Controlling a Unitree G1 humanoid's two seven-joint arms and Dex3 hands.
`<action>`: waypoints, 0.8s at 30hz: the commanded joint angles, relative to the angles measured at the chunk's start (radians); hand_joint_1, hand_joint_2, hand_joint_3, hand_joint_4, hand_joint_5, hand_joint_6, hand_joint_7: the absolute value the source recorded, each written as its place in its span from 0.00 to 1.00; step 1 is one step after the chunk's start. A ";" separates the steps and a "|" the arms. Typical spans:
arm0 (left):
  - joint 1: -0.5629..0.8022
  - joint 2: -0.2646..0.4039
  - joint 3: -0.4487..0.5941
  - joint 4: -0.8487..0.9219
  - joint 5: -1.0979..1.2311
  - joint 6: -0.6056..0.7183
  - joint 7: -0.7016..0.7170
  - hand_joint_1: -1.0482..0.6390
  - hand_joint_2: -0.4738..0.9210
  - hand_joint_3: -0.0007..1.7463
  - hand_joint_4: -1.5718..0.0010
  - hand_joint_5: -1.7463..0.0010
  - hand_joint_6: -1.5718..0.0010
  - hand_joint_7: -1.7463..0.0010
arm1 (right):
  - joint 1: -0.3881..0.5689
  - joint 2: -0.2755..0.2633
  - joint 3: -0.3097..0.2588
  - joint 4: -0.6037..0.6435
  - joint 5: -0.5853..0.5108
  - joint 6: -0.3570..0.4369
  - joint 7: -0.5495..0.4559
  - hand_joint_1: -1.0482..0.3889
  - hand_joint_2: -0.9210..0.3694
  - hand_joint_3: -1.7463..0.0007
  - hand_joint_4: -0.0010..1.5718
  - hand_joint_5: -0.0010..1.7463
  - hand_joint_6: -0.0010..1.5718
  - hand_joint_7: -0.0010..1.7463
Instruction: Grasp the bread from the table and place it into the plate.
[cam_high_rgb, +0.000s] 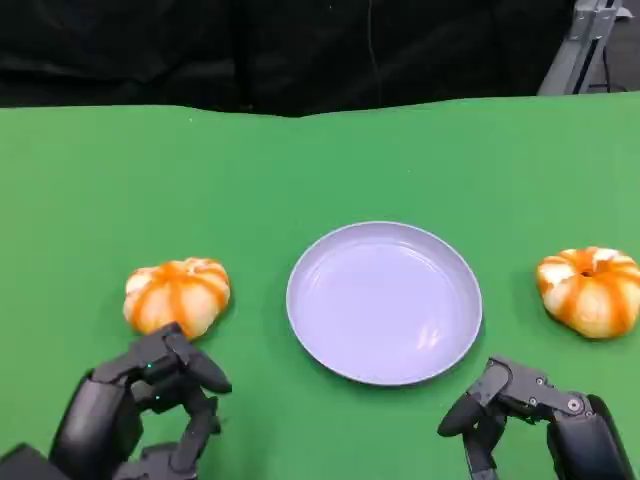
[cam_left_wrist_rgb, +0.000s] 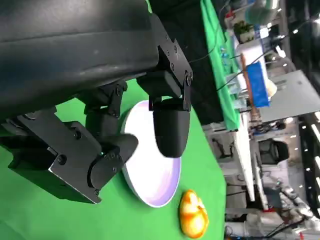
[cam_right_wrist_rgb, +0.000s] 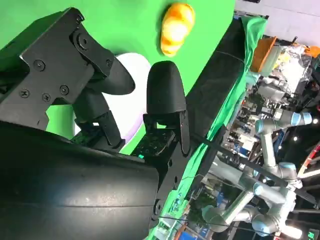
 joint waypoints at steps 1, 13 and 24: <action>-0.041 0.073 0.020 -0.060 0.083 0.111 0.016 0.54 0.92 0.27 0.65 0.41 0.63 0.66 | 0.003 -0.002 0.000 -0.009 0.002 0.010 -0.007 0.74 0.50 0.19 0.54 0.95 0.52 0.77; -0.236 0.263 -0.048 -0.081 0.543 0.326 0.073 0.36 0.99 0.02 0.84 0.83 0.81 1.00 | -0.003 -0.003 0.000 -0.002 -0.010 0.012 -0.013 0.74 0.49 0.21 0.54 0.94 0.53 0.76; -0.440 0.310 -0.221 0.139 0.888 0.409 0.139 0.28 0.99 0.00 0.82 0.85 0.82 0.99 | 0.004 -0.002 0.006 -0.004 -0.007 0.013 -0.014 0.74 0.49 0.22 0.54 0.93 0.53 0.76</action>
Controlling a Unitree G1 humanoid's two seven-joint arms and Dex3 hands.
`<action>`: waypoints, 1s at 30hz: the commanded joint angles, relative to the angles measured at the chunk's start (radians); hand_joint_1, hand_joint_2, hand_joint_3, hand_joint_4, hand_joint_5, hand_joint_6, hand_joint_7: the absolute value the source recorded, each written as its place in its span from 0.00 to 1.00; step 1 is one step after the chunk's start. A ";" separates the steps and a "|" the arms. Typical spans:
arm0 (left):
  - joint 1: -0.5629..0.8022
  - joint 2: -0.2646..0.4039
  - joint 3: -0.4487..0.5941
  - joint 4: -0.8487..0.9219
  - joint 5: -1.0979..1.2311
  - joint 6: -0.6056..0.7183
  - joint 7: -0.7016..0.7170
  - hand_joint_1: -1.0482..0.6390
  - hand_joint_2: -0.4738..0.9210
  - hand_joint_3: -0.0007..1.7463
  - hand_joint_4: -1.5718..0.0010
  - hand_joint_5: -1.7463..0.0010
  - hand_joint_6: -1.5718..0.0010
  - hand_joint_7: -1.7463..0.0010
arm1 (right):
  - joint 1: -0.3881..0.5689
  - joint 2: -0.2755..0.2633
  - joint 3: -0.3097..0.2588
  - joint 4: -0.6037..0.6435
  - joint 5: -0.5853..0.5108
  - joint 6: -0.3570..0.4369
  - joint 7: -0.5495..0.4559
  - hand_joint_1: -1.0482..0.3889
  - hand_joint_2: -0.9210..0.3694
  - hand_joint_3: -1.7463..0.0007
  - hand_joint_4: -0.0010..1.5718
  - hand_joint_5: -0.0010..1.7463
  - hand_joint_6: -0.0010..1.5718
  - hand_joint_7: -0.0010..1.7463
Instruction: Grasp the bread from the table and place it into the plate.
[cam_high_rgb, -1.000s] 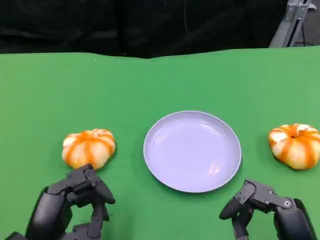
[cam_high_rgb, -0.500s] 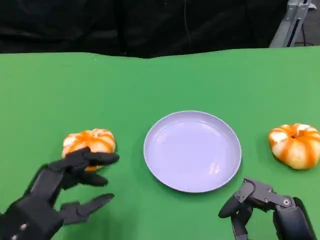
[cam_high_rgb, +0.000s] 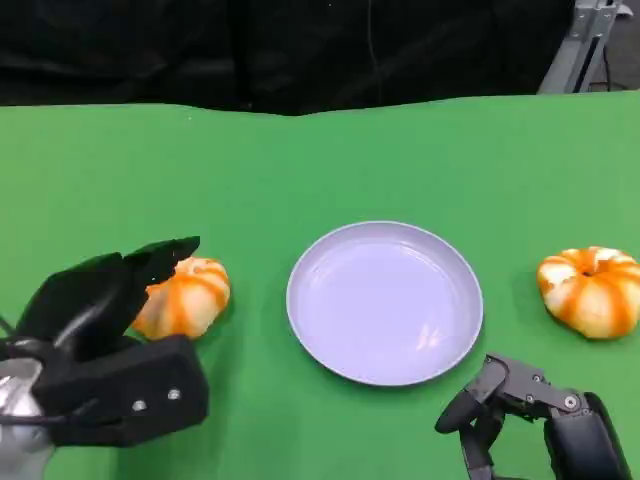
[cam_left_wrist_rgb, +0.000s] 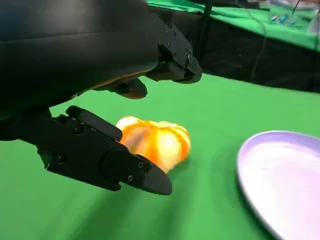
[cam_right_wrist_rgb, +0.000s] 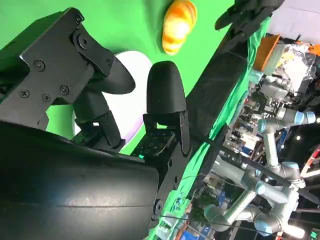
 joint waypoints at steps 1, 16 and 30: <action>-0.101 0.007 -0.089 0.126 0.134 0.071 0.029 0.27 0.99 0.00 0.82 0.85 0.82 0.99 | 0.009 -0.005 0.004 -0.007 0.009 0.000 -0.003 0.74 0.49 0.22 0.54 0.93 0.53 0.76; -0.342 -0.095 -0.247 0.597 0.169 0.091 0.175 0.40 0.99 0.00 0.60 0.54 0.60 0.97 | 0.021 -0.003 0.012 -0.025 0.001 0.007 -0.005 0.72 0.48 0.23 0.54 0.95 0.53 0.75; -0.313 -0.052 -0.215 0.574 0.107 -0.155 0.437 0.54 0.73 0.53 0.45 0.00 0.60 0.01 | 0.023 -0.003 0.012 -0.032 0.013 0.018 -0.002 0.74 0.48 0.22 0.54 0.94 0.53 0.75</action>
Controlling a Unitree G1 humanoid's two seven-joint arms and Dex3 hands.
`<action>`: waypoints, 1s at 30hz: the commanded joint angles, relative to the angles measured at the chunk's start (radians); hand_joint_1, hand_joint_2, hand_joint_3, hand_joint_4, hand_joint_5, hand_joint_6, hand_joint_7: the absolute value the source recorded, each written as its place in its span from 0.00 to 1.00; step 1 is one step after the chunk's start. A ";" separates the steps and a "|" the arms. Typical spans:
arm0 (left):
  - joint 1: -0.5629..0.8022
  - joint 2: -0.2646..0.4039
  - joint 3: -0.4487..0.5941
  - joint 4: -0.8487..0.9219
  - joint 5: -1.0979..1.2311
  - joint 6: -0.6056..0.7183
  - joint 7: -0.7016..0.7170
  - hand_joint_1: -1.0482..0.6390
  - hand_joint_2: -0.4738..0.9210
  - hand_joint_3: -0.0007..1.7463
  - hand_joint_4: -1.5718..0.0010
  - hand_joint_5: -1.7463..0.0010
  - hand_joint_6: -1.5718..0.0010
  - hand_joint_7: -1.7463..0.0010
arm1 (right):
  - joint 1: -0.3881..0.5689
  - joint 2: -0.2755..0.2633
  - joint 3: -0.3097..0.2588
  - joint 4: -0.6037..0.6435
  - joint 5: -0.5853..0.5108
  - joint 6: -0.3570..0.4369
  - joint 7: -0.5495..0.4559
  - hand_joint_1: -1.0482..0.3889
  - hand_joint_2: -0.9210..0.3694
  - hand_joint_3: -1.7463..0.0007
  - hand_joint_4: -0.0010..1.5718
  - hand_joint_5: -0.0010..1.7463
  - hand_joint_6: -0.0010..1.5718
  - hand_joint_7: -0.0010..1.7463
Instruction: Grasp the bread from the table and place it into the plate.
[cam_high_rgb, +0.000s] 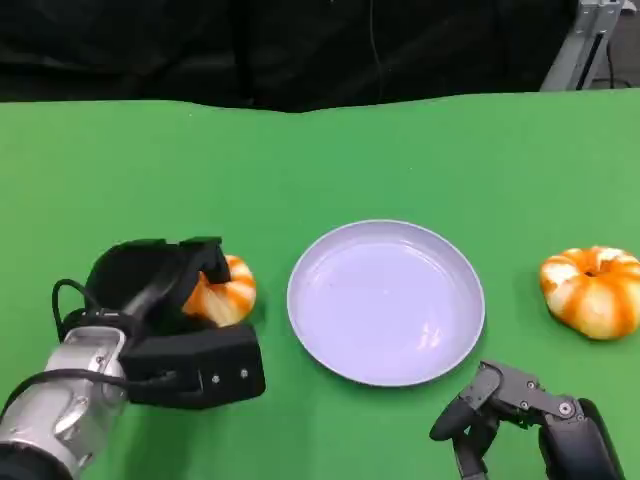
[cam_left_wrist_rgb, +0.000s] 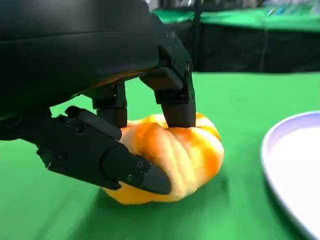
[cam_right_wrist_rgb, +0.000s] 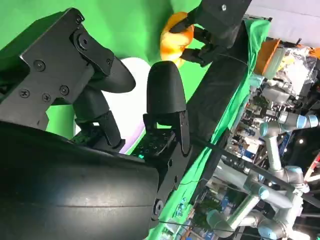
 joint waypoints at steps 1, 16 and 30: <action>0.015 0.036 0.027 -0.053 -0.013 -0.012 0.037 0.53 0.71 0.56 0.45 0.00 0.60 0.01 | 0.004 -0.005 -0.006 -0.013 0.009 0.008 -0.005 0.74 0.48 0.22 0.54 0.94 0.53 0.75; 0.023 -0.004 0.014 -0.186 0.000 -0.123 0.140 0.54 0.57 0.76 0.42 0.00 0.53 0.05 | 0.004 -0.004 -0.004 -0.010 0.010 0.019 -0.003 0.73 0.48 0.22 0.55 0.96 0.53 0.75; -0.098 -0.188 -0.080 -0.058 0.010 -0.111 0.101 0.53 0.54 0.74 0.41 0.00 0.49 0.10 | 0.009 -0.005 0.004 -0.011 0.007 0.018 -0.007 0.74 0.48 0.23 0.54 0.96 0.53 0.74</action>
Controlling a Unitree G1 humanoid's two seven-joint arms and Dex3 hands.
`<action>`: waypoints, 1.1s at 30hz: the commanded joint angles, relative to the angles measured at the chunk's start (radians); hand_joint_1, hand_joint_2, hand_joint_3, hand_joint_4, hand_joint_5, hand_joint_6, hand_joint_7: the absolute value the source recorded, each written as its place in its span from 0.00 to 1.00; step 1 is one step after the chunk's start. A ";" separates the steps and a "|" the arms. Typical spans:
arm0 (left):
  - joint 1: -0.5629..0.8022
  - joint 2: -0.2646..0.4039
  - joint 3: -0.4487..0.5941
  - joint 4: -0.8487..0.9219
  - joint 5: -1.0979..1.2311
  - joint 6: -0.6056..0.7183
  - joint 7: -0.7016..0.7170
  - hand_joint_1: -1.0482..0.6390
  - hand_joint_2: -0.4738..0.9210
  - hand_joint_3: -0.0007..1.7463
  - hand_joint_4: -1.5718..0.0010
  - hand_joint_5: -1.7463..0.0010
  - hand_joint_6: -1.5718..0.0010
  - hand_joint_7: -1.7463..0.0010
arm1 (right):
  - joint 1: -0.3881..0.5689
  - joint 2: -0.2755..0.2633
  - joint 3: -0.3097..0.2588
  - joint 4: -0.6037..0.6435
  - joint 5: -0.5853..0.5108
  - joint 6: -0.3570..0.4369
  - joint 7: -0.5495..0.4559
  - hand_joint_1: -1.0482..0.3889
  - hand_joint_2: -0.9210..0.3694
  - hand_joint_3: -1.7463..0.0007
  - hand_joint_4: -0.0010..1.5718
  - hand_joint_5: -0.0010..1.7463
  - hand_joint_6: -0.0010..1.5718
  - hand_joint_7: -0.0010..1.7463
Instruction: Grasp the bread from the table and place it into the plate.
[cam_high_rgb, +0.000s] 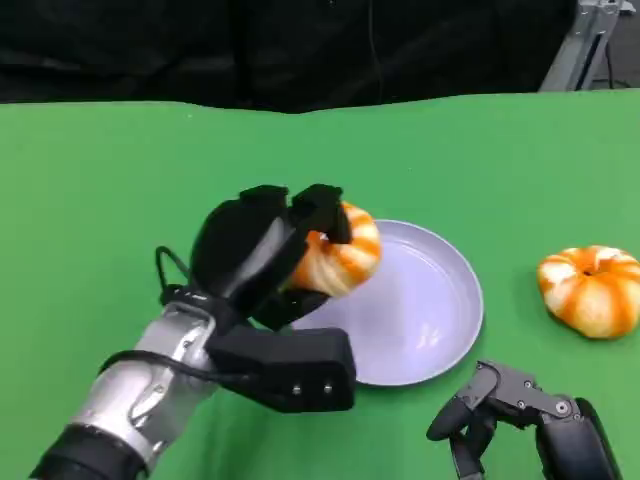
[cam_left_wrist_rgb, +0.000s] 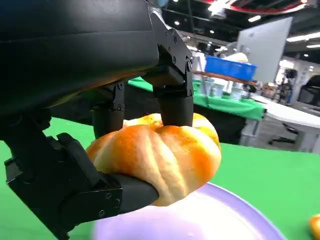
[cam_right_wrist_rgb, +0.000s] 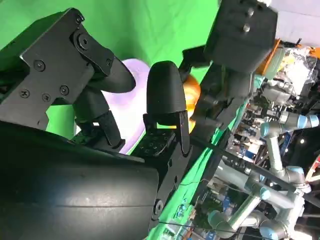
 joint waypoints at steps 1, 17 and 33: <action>-0.067 -0.059 -0.028 0.112 0.001 0.015 0.005 0.53 0.54 0.74 0.41 0.00 0.49 0.10 | 0.010 -0.005 -0.004 -0.009 0.008 0.003 -0.006 0.74 0.48 0.23 0.54 0.96 0.53 0.74; -0.120 -0.089 -0.065 0.144 -0.053 0.047 -0.268 0.41 1.00 0.10 0.69 0.75 0.70 0.93 | 0.018 -0.006 -0.002 -0.024 0.004 0.013 -0.006 0.71 0.47 0.23 0.53 1.00 0.53 0.74; -0.009 0.052 -0.026 -0.185 -0.130 0.112 -0.561 0.16 1.00 0.17 0.95 0.86 0.90 0.96 | 0.017 0.000 0.002 -0.031 -0.001 0.017 -0.011 0.72 0.48 0.22 0.54 0.97 0.54 0.74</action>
